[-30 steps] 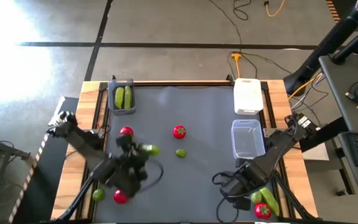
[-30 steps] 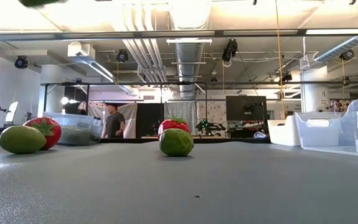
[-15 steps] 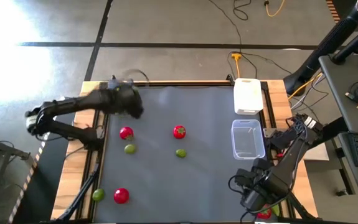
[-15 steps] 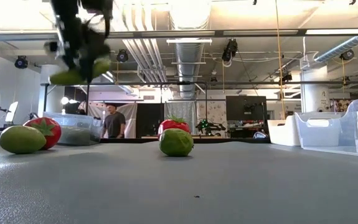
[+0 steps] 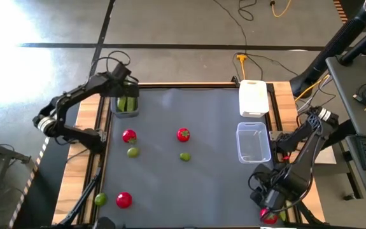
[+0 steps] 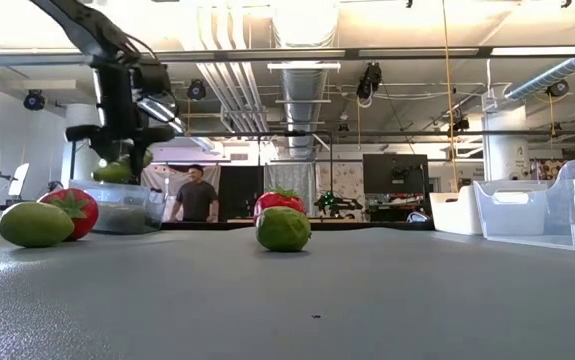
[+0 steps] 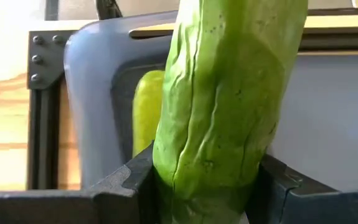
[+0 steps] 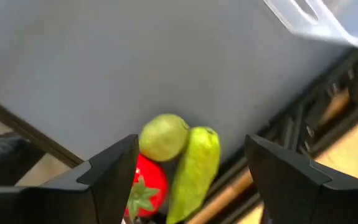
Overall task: Sort produce into baskets
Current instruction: Put the cucumber into the black bin
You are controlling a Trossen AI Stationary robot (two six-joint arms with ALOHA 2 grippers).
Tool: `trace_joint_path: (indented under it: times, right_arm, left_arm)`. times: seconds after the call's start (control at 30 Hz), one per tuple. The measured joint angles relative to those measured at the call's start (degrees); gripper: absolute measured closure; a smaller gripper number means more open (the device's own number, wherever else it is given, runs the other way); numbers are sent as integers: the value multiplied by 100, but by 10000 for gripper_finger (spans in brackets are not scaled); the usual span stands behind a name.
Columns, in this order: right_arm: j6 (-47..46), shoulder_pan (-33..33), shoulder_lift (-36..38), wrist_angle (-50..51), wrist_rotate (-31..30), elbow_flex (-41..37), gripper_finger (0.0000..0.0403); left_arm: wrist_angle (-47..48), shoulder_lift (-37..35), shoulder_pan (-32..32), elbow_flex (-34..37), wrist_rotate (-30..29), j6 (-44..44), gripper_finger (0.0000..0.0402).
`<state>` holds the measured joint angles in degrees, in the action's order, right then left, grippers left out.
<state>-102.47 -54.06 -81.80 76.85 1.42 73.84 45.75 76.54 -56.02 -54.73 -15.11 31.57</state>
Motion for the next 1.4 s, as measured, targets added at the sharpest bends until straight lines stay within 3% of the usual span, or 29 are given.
trace_joint_path:
  times: [0.4,0.6,0.83,1.0,1.2,1.4]
  right_arm:
    - [-619,-272,107,-351,1266,-784,80]
    - [-1049,-590,163,-1225,1381,-1131,78]
    - [-1216,-769,70,-2822,1352,-1994,73]
    - [-978,-772,28,-2794,1283,-2252,77]
    - [-407,-772,40,-2889,1526,-2335,78]
    - [194,-772,30,-2882,1725,-2342,78]
  left_arm:
    - [170,946,130,-283,-1177,807,232]
    - [391,1273,240,-303,-1564,781,231]
    - [495,1362,263,-298,-1586,609,225]
    - [583,1417,263,-300,-1272,-15,188]
    - [793,1393,282,-303,-1131,-109,138]
    - [1059,1294,305,-414,-1107,-111,121]
